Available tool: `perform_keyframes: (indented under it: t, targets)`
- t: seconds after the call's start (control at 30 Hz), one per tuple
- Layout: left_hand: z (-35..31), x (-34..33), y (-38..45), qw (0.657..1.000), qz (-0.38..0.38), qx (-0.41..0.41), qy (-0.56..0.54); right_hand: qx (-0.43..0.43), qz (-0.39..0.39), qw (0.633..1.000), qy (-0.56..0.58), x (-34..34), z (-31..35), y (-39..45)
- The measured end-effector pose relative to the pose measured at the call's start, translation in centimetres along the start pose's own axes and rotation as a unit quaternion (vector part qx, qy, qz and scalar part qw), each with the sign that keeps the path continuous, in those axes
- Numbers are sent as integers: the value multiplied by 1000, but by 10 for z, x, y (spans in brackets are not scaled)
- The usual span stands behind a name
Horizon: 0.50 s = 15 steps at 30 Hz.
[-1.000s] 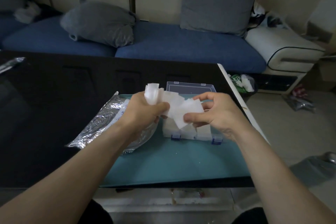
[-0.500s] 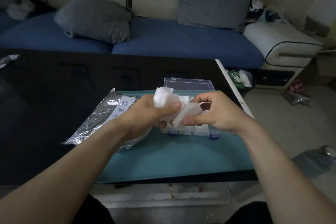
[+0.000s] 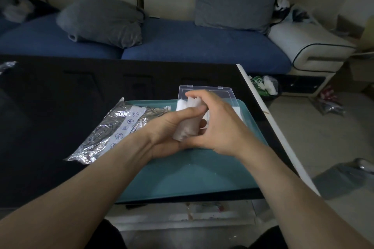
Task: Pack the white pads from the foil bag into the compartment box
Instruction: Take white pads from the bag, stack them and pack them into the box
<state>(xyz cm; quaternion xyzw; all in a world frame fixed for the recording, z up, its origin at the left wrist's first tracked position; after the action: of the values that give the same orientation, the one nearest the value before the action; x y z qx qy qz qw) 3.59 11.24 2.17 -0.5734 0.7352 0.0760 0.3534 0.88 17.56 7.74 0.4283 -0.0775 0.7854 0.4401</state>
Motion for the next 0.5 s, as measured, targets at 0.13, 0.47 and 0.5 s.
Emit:
perform_keyframes:
  t: [0.13,0.47,0.5]
  targets:
    - [-7,-4,-5,1000,-3,-24,-5,5,-10,1000,15,3,-3,1]
    - [-10,2,-2,998,-33,-50,-11,12,-15,999,27,4,-1,-2]
    - [-12,2,-3,998,-29,-55,-14,24,-44,999,10,9,0,-2]
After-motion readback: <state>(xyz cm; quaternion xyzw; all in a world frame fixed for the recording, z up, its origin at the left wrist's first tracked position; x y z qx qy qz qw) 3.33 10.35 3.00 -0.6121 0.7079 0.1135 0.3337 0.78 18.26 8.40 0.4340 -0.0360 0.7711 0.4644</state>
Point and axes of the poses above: each hand's wrist, its own y-axis towards the middle knuckle, its own x-axis out of the back of the hand, z = x × y, the point moved 9 cm from there along y, towards the middle knuckle, and after that the axes turned 3 degrees about -y, right-handed, at the moved point
